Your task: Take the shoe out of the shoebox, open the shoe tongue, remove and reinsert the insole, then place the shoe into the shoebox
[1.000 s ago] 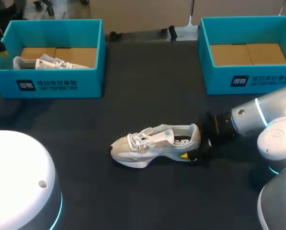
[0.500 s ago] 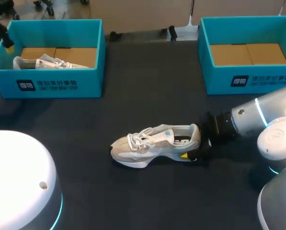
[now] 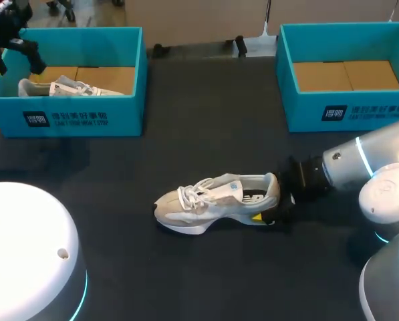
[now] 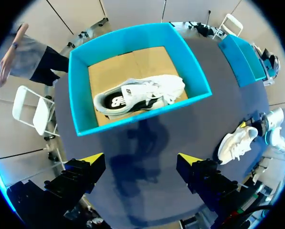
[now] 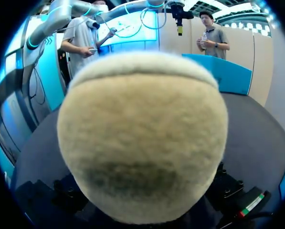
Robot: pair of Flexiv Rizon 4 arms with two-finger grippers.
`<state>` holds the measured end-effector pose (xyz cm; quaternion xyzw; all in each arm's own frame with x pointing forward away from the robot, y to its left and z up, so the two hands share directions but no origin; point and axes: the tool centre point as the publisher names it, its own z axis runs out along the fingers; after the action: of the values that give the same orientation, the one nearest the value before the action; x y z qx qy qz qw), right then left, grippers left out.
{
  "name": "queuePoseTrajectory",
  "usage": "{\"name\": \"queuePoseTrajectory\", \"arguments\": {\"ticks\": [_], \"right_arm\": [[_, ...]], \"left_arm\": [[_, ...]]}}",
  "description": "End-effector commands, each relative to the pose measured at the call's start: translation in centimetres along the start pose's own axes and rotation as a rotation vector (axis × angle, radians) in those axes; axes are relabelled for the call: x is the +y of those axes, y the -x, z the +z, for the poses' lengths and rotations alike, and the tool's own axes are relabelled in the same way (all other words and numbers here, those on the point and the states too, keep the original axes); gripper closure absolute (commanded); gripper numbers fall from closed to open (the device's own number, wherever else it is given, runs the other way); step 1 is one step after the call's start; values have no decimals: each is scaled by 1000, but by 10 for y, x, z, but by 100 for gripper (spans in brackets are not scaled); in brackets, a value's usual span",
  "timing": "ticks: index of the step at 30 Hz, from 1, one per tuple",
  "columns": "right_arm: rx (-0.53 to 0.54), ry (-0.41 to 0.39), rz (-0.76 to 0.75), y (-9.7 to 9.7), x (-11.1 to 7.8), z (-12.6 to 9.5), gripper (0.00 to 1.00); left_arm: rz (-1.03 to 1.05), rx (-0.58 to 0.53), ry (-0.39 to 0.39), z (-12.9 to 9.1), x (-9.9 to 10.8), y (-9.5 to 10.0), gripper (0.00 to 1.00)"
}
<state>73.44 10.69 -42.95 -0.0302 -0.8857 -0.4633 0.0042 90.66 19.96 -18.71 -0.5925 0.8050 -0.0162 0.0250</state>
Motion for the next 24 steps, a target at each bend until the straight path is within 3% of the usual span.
{"name": "queuePoseTrajectory", "arguments": {"ticks": [1, 21, 24], "right_arm": [[-2, -5, 1, 2, -1, 3, 100], [-2, -5, 1, 2, -1, 3, 100], [-2, -5, 1, 2, -1, 3, 100]], "left_arm": [[17, -28, -14, -6, 1, -23, 0], [39, -58, -8, -6, -2, -30, 0], [90, -30, 5, -7, -2, -58, 0]]}}
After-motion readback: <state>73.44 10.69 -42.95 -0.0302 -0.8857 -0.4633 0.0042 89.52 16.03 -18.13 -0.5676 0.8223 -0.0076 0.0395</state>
